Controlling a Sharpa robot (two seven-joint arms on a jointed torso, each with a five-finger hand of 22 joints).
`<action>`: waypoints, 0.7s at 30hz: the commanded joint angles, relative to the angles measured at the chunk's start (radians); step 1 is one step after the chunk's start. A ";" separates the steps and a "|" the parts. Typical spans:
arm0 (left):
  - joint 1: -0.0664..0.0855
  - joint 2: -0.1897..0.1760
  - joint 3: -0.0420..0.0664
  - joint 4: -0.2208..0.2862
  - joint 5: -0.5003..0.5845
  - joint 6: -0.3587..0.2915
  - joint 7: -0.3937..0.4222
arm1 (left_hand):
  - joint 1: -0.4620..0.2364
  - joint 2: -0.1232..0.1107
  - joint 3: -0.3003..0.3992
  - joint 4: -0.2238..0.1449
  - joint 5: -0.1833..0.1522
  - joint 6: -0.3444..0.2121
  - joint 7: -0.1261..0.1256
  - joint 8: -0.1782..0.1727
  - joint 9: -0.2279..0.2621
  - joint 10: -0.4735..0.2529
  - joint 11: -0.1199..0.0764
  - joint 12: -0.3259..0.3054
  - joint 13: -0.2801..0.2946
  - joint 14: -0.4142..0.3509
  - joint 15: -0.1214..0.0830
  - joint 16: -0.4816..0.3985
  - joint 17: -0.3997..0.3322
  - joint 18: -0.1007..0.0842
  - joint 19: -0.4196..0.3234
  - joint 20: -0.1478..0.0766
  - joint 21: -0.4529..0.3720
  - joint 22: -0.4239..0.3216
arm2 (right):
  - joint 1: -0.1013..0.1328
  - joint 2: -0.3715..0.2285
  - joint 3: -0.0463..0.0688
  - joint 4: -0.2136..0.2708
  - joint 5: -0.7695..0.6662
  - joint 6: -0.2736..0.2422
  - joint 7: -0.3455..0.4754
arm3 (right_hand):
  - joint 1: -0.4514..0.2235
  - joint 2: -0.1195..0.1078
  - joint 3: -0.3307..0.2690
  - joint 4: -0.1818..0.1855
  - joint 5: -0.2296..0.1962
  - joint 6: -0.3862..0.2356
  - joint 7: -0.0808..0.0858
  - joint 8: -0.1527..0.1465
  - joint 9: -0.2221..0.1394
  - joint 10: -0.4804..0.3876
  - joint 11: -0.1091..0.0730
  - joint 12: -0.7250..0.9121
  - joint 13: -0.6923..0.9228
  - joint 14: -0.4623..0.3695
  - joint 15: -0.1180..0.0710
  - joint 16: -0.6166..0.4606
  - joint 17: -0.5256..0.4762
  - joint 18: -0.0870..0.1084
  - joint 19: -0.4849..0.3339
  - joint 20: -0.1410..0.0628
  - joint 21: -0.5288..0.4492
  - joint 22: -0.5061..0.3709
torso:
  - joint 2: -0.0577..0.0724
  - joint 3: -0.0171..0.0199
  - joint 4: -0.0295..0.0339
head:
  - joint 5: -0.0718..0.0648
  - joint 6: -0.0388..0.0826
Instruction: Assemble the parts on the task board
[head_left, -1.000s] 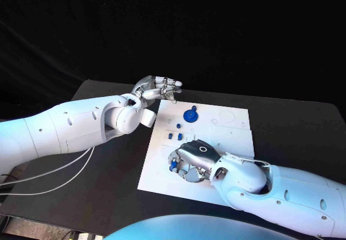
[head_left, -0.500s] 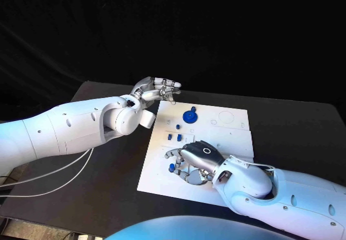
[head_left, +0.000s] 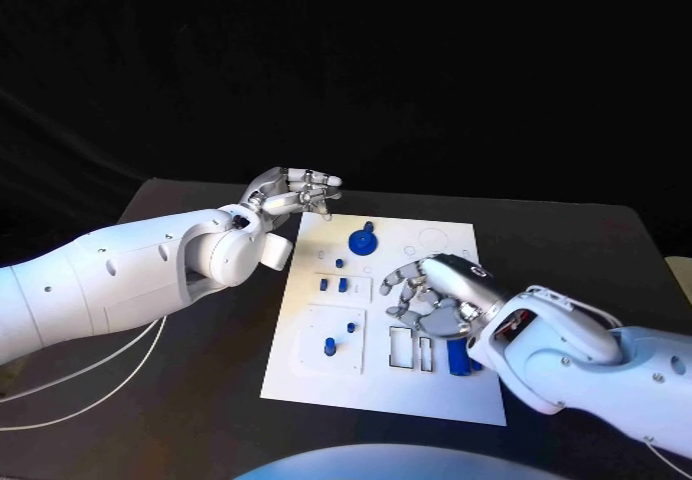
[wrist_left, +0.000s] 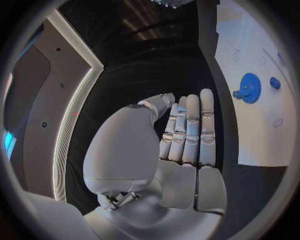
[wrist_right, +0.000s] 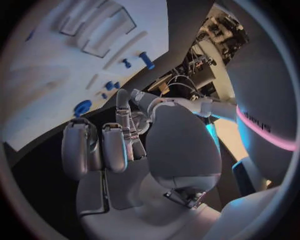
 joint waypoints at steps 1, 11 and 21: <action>0.000 0.003 -0.001 0.000 -0.002 0.014 0.006 | 0.008 0.003 -0.002 -0.005 0.005 -0.001 0.001 -0.006 -0.001 -0.006 0.000 0.005 0.001 0.001 0.005 -0.003 -0.001 0.004 0.001 -0.002 0.007 0.002 | 0.019 -0.073 -0.003 0.008 0.382 0.128 0.031 | -0.057 -0.001 -0.053 0.036 0.016 0.006 -0.009 0.025 0.018 0.023 -0.007 0.089 0.076 0.038 -0.006 -0.009 -0.025 -0.014 0.031 -0.003 0.023 0.208 | -0.004 -0.0048 -0.0046 | -0.056 0.004; -0.002 0.003 -0.006 -0.004 -0.001 0.014 0.008 | 0.008 0.003 -0.002 -0.005 0.005 -0.001 0.001 -0.006 -0.001 -0.006 0.000 0.006 0.001 0.000 0.005 -0.003 -0.002 0.004 0.001 -0.002 0.007 0.002 | 0.030 -0.274 -0.027 0.100 0.300 0.101 -0.075 | -0.091 0.011 -0.179 0.137 0.039 -0.039 -0.030 0.149 0.123 0.059 -0.025 0.920 0.914 0.061 -0.024 0.045 0.064 -0.034 0.070 -0.021 0.123 0.237 | -0.017 -0.0060 -0.0272 | -0.133 -0.005; -0.004 0.006 -0.008 -0.010 -0.001 0.017 0.009 | 0.008 0.004 -0.002 -0.005 0.005 0.000 0.001 -0.006 -0.001 -0.006 0.000 0.007 0.001 0.000 0.005 -0.004 -0.002 0.004 0.000 -0.002 0.008 0.003 | -0.023 -0.303 -0.044 0.142 0.065 0.057 -0.239 | -0.099 0.003 -0.207 0.168 0.023 -0.041 -0.032 0.157 0.127 0.061 -0.026 0.939 0.939 0.066 -0.024 0.063 0.101 -0.038 0.077 -0.021 0.141 0.242 | -0.026 -0.0145 -0.0371 | -0.146 -0.023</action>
